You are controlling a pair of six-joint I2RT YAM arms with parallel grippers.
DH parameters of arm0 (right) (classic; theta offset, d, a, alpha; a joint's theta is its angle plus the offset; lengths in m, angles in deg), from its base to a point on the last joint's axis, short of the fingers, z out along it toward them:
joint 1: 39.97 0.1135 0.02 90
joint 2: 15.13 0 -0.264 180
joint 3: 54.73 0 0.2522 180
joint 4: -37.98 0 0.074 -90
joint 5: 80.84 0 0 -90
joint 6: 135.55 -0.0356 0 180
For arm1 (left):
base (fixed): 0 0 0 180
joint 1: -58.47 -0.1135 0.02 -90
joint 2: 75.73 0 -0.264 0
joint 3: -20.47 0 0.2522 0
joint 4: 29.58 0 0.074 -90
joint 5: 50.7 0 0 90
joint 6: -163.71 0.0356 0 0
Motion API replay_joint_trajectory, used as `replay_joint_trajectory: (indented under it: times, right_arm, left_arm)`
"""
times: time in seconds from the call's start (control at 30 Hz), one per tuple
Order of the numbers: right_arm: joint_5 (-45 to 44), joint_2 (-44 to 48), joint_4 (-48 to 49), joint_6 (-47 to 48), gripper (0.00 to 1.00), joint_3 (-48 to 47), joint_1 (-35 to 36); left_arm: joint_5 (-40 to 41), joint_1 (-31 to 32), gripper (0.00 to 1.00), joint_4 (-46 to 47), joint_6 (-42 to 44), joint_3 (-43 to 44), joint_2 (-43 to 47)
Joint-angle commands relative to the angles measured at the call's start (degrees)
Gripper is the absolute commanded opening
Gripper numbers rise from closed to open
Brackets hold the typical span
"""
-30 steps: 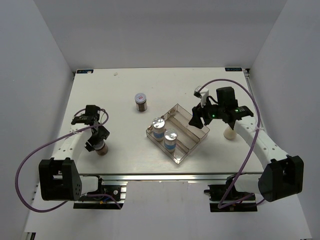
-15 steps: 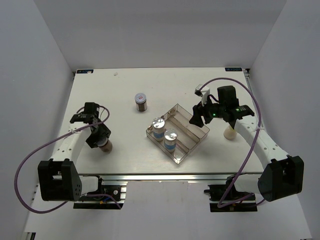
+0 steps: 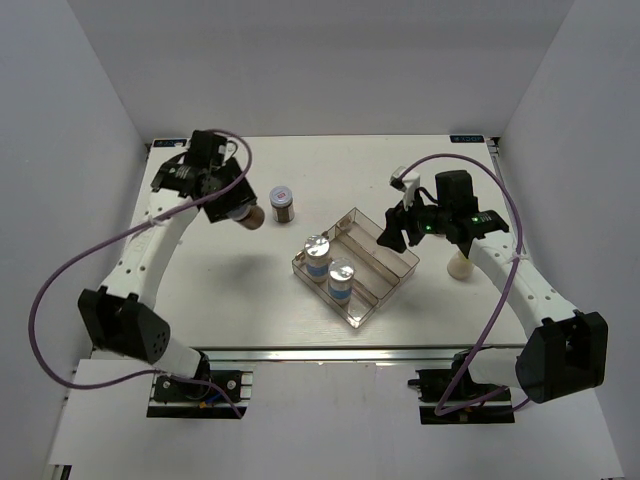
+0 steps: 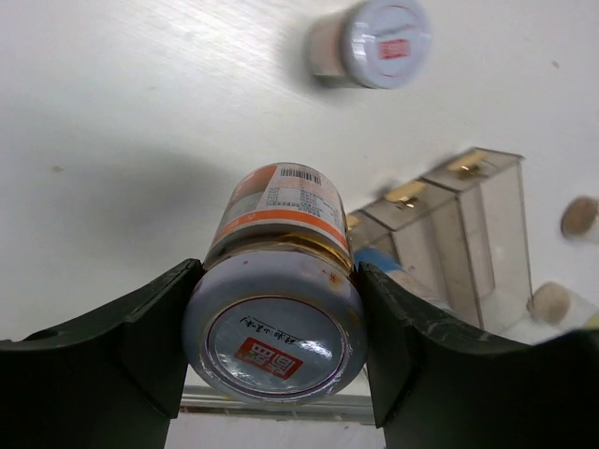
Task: Organize the condiment bottles
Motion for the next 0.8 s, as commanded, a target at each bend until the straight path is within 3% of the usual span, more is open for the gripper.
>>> replay_joint_trajectory:
  times: [0.0, 0.4, 0.77]
  right_arm:
    - [0.91, 0.55, 2.32, -0.82, 0.65, -1.30, -0.40]
    - [-2.69, 3.53, 5.04, -3.72, 0.65, 1.25, -1.90]
    - [-4.19, 5.82, 6.71, -5.83, 0.65, 3.71, -3.04]
  left_arm:
    - [-1.82, 5.80, 0.00, -0.30, 0.83, 10.85, -3.33]
    - [-10.87, 14.68, 0.00, 3.40, 5.49, 34.05, -22.84]
    - [-16.49, 17.59, 0.00, -1.87, 9.36, 41.63, -34.45]
